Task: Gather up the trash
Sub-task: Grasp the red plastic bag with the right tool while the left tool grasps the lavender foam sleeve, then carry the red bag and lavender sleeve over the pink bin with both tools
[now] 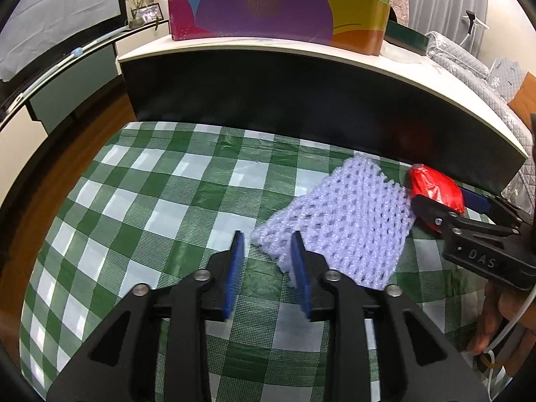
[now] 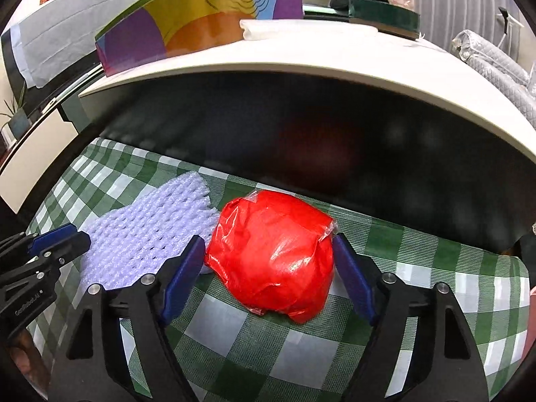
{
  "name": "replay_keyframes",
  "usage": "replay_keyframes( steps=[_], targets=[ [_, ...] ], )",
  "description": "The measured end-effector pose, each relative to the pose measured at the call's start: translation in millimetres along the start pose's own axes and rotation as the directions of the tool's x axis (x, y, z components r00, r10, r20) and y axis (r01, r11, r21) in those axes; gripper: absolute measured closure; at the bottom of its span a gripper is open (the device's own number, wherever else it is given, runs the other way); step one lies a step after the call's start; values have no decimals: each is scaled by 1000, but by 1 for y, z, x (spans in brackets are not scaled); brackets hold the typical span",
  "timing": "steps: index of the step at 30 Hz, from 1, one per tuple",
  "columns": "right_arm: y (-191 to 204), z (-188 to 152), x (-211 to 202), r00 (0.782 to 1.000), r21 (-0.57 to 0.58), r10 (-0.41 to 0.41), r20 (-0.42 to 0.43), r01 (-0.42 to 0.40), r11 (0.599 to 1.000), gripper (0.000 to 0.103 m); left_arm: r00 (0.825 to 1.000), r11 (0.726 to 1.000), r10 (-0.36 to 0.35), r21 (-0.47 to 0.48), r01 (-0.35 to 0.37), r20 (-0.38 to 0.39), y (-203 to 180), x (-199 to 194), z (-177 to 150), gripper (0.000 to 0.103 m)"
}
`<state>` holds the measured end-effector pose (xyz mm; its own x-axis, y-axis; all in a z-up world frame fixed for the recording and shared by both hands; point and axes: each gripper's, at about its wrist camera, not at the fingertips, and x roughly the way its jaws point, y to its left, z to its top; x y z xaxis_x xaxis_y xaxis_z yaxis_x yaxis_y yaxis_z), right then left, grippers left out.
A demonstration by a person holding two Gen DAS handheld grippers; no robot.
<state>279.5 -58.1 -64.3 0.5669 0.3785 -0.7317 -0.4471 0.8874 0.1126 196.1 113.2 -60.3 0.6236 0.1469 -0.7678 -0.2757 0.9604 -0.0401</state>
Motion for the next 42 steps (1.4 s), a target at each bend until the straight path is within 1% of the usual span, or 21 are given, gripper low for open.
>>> replay_keyframes(
  steps=[1,3,5,8,15,16,17,18,19,20,22,26,35,39,42],
  targets=[
    [-1,-1,-4,1000,2,2,3,-2,1000,27,1000,1000,-8,-14,8,14,2,-2,1,55],
    [-4,-2,-12,1000,-2,0,9,0,1000,27,999,999,-21,-46,23,41,7,-4,2,40],
    [-8,-5,-22,1000,-10,-4,14,4,1000,27,998,997,-40,-71,44,58,10,-5,5,39],
    [-15,-10,-34,1000,-14,-10,14,10,1000,27,997,996,-57,-69,61,56,7,1,8,37],
    [-30,-22,-67,1000,-7,-15,20,15,1000,27,997,995,-79,-54,80,17,-1,18,8,38],
    [-32,-25,-73,1000,-11,-18,21,18,1000,27,997,996,-78,-44,78,0,-4,22,7,39],
    [-33,-26,-77,1000,-13,-20,22,20,1000,27,997,996,-78,-38,78,-11,-5,24,5,49],
    [-34,-28,-81,999,-16,-22,24,22,1000,27,996,996,-86,-32,86,-16,-7,25,4,53],
    [-37,-30,-88,999,-18,-27,27,28,999,27,995,995,-95,-25,94,-6,-10,22,3,62],
    [-39,-32,-93,999,-19,-32,29,33,999,27,995,995,-96,-14,95,-4,-12,20,3,73],
    [-42,-34,-103,999,-16,-38,34,39,999,27,995,995,-95,31,94,7,-20,13,3,91],
    [-50,-40,-129,997,-14,-57,58,58,998,27,992,992,-118,59,116,37,-29,-6,2,95],
    [-63,-54,-195,985,3,-116,125,117,993,27,983,987,-139,103,127,120,-38,-62,-6,96],
    [-67,-60,-219,978,14,-147,149,146,989,27,976,985,-136,131,114,170,-43,-88,-9,96],
    [-71,-64,-235,972,28,-164,168,161,987,27,968,981,-139,160,106,210,-48,-112,-13,96]
  ],
)
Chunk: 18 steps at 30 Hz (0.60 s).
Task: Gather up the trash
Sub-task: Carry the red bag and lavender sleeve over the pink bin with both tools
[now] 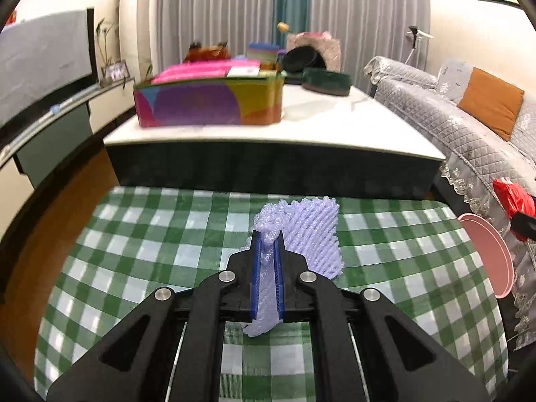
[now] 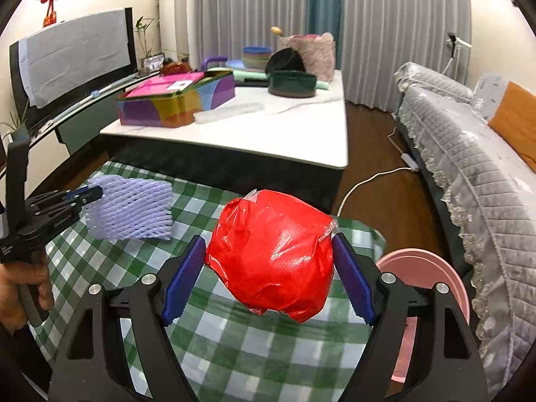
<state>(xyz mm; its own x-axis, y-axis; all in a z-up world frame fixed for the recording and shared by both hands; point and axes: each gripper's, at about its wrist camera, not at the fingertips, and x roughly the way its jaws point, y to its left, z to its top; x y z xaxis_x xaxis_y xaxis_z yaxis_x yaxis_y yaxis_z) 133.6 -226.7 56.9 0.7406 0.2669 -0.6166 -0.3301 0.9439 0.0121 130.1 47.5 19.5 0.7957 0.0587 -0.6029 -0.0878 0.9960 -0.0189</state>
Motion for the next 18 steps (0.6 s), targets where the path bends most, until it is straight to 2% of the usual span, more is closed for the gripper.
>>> replay_keyframes(
  steps=[10,18],
  targets=[
    [-25,1,-46,997,22,-56,55,55,998,27,996,999,-28,30,26,81,-22,-49,5,96],
    [-48,-1,-68,992,41,-93,81,90,995,27,993,997,-68,53,63,99,-43,-65,0,96]
  ],
)
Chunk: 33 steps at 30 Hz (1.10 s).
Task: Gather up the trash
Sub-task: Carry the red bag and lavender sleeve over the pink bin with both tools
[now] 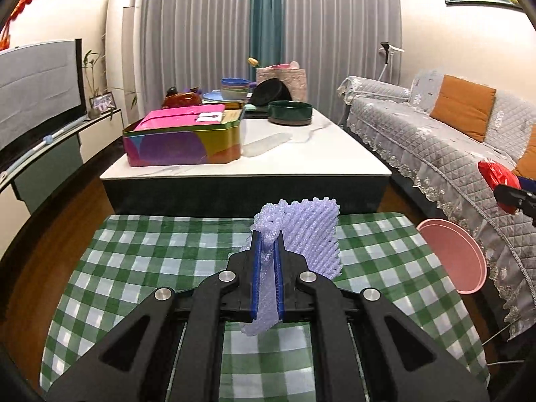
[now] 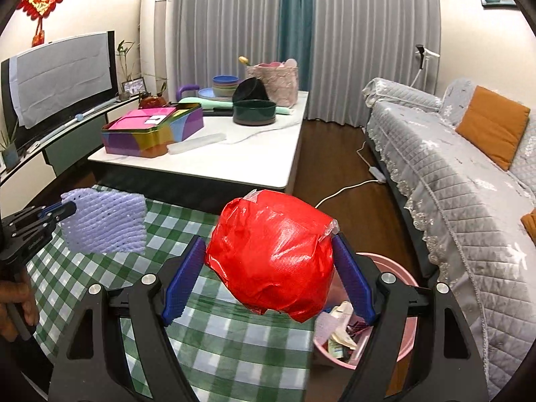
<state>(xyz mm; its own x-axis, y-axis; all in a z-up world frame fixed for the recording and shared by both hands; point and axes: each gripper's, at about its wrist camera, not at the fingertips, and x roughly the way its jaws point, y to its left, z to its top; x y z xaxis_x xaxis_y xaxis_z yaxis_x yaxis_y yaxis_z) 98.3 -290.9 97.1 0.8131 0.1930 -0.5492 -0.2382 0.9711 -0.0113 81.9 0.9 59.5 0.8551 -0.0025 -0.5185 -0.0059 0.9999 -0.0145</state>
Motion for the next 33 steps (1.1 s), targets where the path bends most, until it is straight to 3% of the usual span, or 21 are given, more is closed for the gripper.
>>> replay_keyframes(
  steps=[17,33],
  targets=[
    [-86,-36,-2,994,106,-113,15,111,988,27,996,991,-92,94,92,-5,-74,8,-6,96],
    [-146,-49,1,974,191,-227,7,222,956,27,978,967,-201,144,208,-63,-150,43,-7,96]
  ],
)
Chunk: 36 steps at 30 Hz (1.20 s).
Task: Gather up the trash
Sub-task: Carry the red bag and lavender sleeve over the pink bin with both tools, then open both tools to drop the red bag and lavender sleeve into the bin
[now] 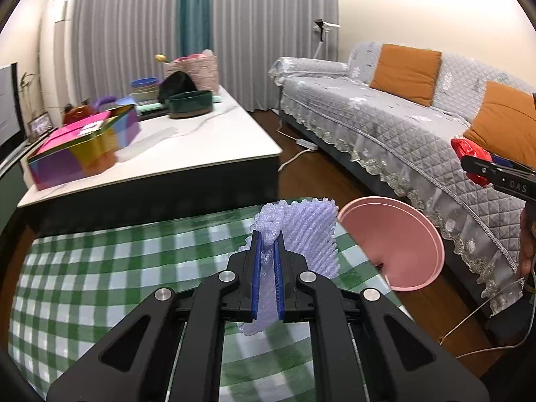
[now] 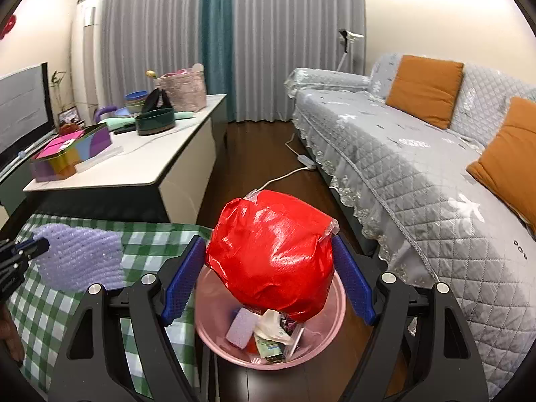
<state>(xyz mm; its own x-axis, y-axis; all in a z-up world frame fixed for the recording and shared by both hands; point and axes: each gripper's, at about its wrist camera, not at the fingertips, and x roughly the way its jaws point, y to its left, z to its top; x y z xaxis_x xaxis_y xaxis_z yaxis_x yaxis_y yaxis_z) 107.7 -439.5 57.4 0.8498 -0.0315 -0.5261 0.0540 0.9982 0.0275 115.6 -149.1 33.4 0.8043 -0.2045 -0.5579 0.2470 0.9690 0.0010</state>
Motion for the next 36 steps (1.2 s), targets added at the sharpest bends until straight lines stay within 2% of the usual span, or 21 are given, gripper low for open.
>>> replay_keyframes(
  steps=[12,22,36],
  targets=[
    [-7,1,26,999,8,-16,-29,17,1000,27,996,996,-87,31,87,-1,-47,44,28,96],
    [-18,-7,53,995,20,-36,-93,38,999,27,990,986,-140,89,142,-27,-90,89,46,96],
    [-24,-8,69,991,34,-61,-120,66,997,26,979,973,-193,117,199,-59,-115,126,52,96]
  ],
)
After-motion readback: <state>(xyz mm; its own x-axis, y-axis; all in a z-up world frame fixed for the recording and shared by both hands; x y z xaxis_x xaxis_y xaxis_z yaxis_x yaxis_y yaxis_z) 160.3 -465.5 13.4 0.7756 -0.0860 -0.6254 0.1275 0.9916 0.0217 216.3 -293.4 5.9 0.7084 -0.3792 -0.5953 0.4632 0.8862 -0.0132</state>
